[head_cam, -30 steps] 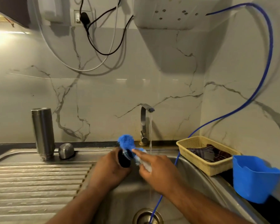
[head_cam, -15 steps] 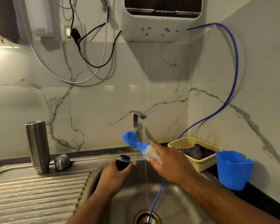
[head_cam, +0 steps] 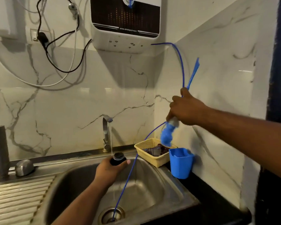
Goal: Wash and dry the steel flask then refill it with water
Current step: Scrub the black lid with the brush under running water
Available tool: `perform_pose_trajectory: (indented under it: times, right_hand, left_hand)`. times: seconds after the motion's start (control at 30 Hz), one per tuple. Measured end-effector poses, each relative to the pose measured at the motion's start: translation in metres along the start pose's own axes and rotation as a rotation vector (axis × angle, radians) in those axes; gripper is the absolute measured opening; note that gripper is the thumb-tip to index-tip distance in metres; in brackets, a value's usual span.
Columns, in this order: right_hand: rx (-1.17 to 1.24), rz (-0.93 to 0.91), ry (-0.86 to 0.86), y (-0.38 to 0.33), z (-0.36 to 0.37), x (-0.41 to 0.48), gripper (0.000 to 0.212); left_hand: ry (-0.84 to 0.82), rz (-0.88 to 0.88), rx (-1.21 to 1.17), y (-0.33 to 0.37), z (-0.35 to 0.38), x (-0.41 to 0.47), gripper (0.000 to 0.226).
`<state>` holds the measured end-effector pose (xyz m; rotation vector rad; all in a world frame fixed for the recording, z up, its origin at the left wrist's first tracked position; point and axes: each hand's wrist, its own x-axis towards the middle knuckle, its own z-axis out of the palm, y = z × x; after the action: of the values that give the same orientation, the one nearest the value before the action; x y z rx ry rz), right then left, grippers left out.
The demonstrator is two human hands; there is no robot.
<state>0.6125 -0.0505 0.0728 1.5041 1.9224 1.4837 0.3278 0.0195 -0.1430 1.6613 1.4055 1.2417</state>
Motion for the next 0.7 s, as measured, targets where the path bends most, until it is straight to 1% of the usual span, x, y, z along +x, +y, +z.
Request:
perform_pose_trajectory:
  times: [0.07,0.13,0.17,0.23,0.37,0.5,0.6,0.7]
  right_hand:
    - [-0.076,-0.014,-0.024,0.013,0.005,-0.009,0.042]
    - [-0.092,-0.020,-0.046,0.020,0.011,-0.013,0.039]
    - [-0.091,-0.021,-0.060,0.022,0.014,-0.014,0.037]
    - [-0.076,-0.029,-0.076,0.020,0.022,-0.016,0.036]
    - [-0.040,-0.086,-0.070,-0.001,0.041,-0.017,0.038]
    - [0.052,-0.111,-0.124,-0.027,0.056,-0.014,0.036]
    - [0.095,-0.141,-0.180,-0.041,0.068,-0.010,0.043]
    - [0.107,-0.175,-0.234,-0.050,0.073,-0.007,0.059]
  left_hand:
    - [0.012,0.034,0.027,0.003,0.012,-0.008,0.042]
    - [0.007,0.051,0.072,-0.004,0.018,-0.016,0.034]
    - [-0.026,0.034,0.106,-0.011,0.018,-0.018,0.035]
    - [-0.091,-0.021,0.175,-0.023,0.015,-0.022,0.044]
    - [-0.073,-0.058,0.212,-0.032,0.008,-0.020,0.055]
    - [-0.093,-0.047,0.217,-0.030,0.012,-0.021,0.053]
    - [-0.103,-0.035,0.215,-0.030,0.012,-0.020,0.052]
    - [-0.115,-0.042,0.198,-0.032,0.010,-0.018,0.052]
